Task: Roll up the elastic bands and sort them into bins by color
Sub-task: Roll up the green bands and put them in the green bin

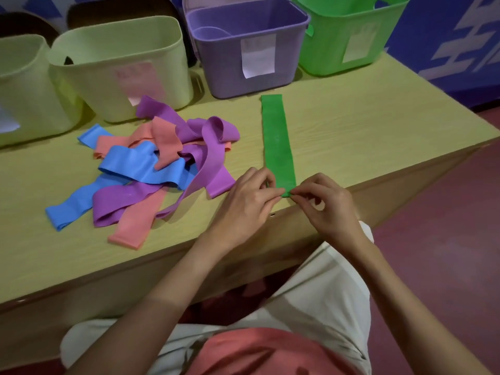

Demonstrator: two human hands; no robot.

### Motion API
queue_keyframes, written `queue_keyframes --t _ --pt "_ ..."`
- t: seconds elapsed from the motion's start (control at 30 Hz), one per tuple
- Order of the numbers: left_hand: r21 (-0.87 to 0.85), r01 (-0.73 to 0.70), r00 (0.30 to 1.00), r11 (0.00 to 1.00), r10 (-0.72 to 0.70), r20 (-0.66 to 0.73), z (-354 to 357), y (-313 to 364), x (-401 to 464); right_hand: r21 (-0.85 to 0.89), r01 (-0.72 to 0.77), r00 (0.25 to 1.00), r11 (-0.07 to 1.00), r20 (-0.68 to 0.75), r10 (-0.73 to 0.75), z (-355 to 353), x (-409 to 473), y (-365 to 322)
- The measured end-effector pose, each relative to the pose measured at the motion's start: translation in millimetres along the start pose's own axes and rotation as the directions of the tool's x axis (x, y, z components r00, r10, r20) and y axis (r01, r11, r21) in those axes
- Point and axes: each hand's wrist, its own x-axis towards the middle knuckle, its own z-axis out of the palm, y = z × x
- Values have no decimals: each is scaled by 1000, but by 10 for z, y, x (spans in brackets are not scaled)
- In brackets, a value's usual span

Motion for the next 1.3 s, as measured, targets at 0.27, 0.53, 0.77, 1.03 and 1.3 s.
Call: queue_keyframes --t 0.27,0.53,0.77,1.03,1.3 --pt "-90 93 996 992 -93 2 -15 -73 13 -91 17 991 996 130 -5 -40 48 -22" --pt "-35 224 974 974 -225 -33 1 7 69 -72 -171 973 983 146 180 -2 148 -99" --pt "6 215 976 976 -215 -43 11 30 71 -86 -202 977 976 47 207 57 161 -111" --pt "-33 227 971 973 -229 -67 21 53 131 -123 20 1000 992 25 -17 66 160 -106" --pt "20 192 974 981 -188 -126 55 56 146 -102 38 999 994 2 -38 66 169 -12"
